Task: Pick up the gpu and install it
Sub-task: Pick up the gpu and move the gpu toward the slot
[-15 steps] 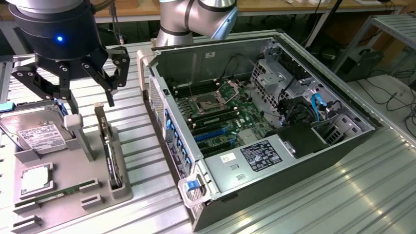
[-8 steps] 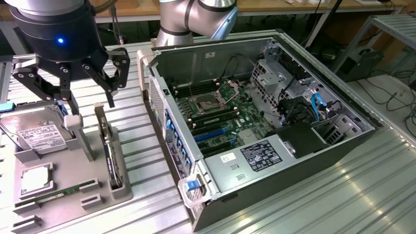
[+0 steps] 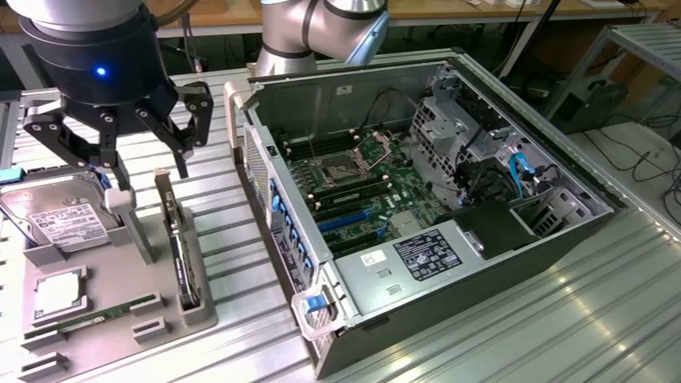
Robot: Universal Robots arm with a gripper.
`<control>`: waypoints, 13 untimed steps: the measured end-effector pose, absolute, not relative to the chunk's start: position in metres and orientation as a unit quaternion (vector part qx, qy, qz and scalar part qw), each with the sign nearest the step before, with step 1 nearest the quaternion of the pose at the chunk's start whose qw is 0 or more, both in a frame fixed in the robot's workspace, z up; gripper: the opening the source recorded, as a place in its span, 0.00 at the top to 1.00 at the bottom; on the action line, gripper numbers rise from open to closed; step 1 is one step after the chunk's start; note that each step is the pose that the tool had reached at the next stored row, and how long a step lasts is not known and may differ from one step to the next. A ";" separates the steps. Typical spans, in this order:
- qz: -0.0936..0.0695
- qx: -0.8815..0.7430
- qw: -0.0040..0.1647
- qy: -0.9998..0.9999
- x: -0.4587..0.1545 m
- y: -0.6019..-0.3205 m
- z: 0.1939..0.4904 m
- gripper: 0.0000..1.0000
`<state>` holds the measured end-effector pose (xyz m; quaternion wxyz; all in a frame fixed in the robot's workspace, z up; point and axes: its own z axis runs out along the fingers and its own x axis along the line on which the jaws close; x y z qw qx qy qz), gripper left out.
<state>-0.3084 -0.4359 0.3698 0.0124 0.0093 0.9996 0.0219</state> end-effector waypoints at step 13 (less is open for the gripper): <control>0.022 0.009 0.012 1.000 -0.308 -0.436 0.365 0.40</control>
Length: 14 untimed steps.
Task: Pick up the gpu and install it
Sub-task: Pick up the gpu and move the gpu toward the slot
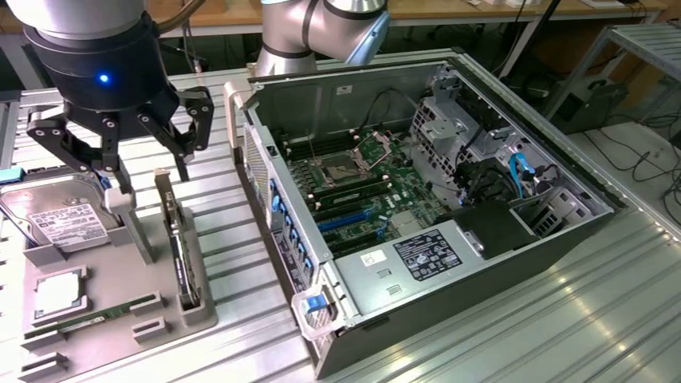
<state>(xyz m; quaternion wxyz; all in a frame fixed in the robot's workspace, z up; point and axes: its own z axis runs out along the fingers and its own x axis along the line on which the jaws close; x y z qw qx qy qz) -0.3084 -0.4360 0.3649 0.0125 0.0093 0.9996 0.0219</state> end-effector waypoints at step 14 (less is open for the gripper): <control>0.022 0.009 0.012 1.000 -0.308 -0.436 0.362 0.40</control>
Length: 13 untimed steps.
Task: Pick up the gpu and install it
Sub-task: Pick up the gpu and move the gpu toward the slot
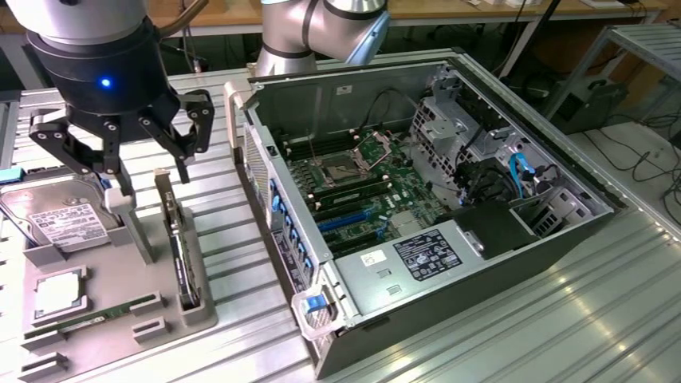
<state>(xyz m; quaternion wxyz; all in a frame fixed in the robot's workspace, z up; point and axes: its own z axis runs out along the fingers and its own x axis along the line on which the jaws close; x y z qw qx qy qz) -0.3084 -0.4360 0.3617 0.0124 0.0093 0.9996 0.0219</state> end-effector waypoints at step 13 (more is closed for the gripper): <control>0.022 0.009 0.012 1.000 -0.308 -0.436 0.358 0.40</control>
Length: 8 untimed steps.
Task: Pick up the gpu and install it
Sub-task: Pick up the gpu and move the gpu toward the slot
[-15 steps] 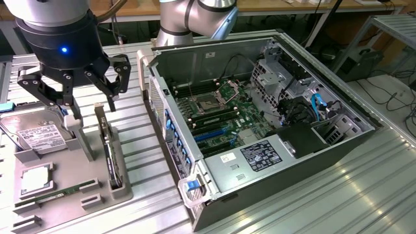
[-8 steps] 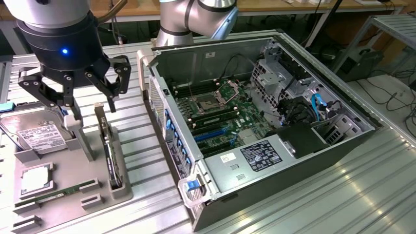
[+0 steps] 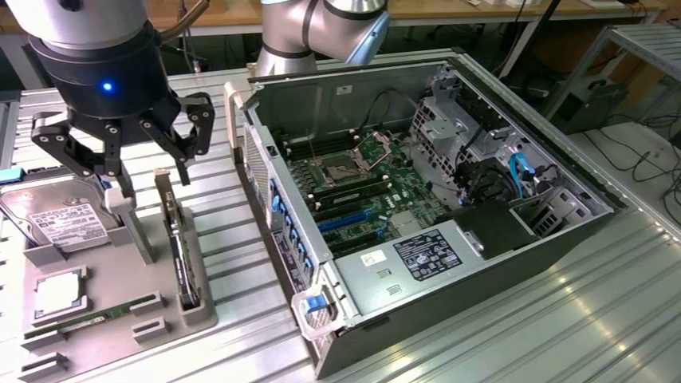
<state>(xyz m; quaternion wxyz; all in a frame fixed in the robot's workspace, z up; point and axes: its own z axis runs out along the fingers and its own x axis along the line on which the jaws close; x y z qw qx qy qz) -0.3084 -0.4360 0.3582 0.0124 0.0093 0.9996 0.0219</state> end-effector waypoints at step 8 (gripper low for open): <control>0.022 0.009 0.012 1.000 -0.308 -0.436 0.357 0.40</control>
